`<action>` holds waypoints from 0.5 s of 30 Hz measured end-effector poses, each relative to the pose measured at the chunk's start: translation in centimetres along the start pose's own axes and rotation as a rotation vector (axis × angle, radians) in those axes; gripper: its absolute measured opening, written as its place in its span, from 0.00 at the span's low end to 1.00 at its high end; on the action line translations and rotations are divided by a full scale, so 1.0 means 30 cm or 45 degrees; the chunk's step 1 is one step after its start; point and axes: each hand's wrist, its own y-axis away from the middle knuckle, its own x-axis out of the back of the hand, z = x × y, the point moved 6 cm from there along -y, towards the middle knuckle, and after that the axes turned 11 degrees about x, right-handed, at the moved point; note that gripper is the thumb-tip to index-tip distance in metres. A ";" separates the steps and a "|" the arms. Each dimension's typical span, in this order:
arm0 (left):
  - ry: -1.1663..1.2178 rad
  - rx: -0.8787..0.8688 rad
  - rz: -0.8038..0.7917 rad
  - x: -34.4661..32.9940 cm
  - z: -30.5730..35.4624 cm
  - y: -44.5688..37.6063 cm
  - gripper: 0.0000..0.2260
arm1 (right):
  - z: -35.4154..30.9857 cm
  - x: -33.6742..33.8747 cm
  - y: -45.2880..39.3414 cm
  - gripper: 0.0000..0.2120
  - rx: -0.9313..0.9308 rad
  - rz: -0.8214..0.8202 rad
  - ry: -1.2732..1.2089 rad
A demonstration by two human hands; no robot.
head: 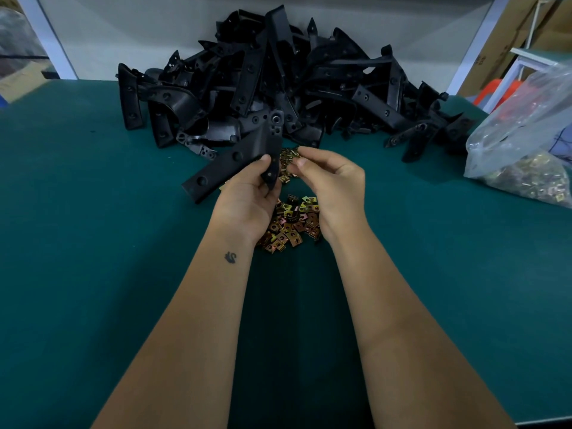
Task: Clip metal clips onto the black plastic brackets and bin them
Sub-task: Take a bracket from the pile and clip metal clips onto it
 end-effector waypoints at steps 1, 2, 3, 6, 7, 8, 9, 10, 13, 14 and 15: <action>-0.003 -0.003 -0.013 -0.001 -0.001 0.000 0.03 | -0.001 -0.002 0.000 0.07 0.002 -0.005 -0.006; -0.010 -0.002 -0.026 -0.002 -0.001 0.000 0.04 | -0.001 -0.003 0.000 0.07 0.006 -0.007 -0.016; -0.018 0.001 -0.039 -0.004 -0.003 0.000 0.05 | -0.001 -0.003 0.000 0.07 0.011 -0.006 -0.020; -0.024 0.017 -0.060 -0.006 -0.005 -0.001 0.07 | 0.001 0.000 0.001 0.07 0.016 -0.004 -0.002; -0.031 0.019 -0.062 -0.007 -0.005 -0.001 0.08 | 0.002 0.001 0.001 0.07 0.015 -0.005 -0.004; -0.042 0.019 -0.064 -0.007 -0.005 -0.001 0.08 | 0.002 0.000 0.002 0.08 0.016 -0.005 -0.010; -0.054 0.017 -0.065 -0.008 -0.005 0.000 0.09 | 0.002 0.000 0.001 0.08 0.018 -0.005 -0.016; -0.060 0.014 -0.069 -0.008 -0.004 0.001 0.09 | 0.001 0.000 0.000 0.09 0.019 -0.007 -0.022; -0.053 0.015 -0.100 -0.012 -0.004 0.005 0.09 | 0.007 -0.003 -0.001 0.11 -0.004 -0.032 -0.021; -0.052 0.018 -0.116 -0.013 -0.004 0.005 0.09 | 0.010 -0.005 0.000 0.12 -0.019 -0.041 -0.020; -0.054 0.020 -0.132 -0.015 -0.005 0.006 0.09 | 0.013 -0.008 0.001 0.11 -0.032 -0.050 -0.025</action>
